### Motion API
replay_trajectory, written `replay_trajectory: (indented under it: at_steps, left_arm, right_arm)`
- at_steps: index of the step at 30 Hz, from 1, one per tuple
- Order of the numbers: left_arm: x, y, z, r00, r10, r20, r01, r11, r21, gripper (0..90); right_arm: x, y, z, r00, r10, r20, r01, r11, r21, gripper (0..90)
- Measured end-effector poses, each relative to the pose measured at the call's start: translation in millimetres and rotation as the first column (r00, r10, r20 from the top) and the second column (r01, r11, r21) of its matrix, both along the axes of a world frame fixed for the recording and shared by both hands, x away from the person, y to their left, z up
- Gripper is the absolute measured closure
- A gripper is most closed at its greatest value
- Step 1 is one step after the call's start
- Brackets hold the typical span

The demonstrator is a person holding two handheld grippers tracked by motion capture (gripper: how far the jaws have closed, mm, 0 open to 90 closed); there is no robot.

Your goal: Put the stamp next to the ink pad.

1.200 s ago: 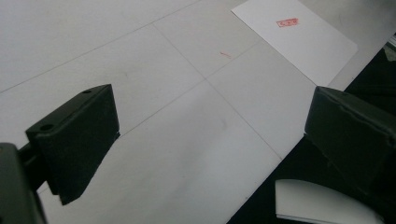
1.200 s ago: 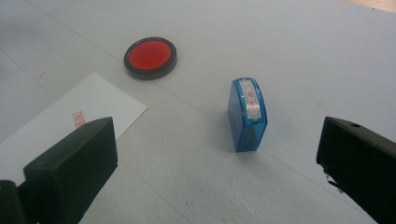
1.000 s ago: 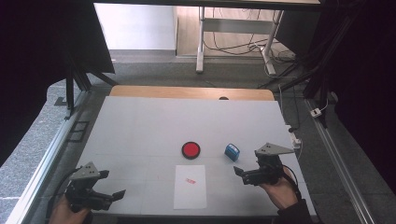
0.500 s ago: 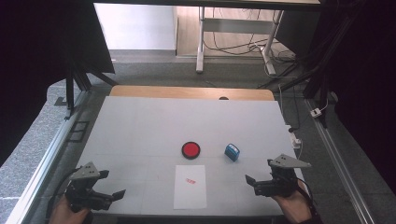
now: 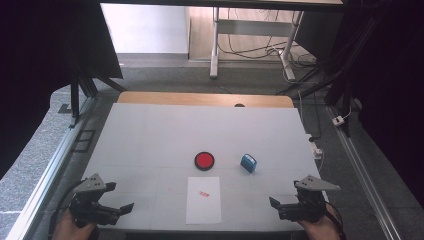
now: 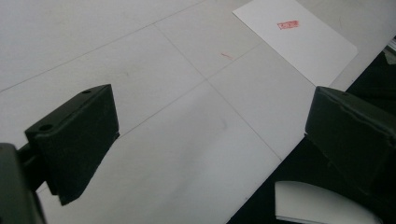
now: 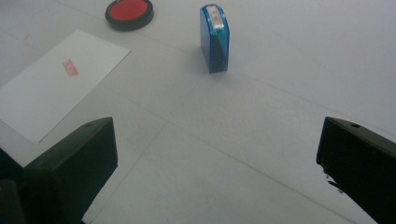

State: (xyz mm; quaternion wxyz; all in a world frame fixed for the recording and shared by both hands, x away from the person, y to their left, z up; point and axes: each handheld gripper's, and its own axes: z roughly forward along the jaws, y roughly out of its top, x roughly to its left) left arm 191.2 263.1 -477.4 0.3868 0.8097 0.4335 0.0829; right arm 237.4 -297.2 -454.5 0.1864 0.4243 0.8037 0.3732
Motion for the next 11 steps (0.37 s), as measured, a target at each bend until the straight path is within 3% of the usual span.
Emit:
replay_trajectory:
  at_steps: [11]
  left_arm:
    - [1.4,1.0,-0.1,0.9999,0.004,-0.009,-0.005,0.9999,-0.013,2.9]
  right_arm:
    - [-5.3,-1.6,-2.8,0.9993,-0.018,-0.032,0.017,0.999,-0.028,0.0]
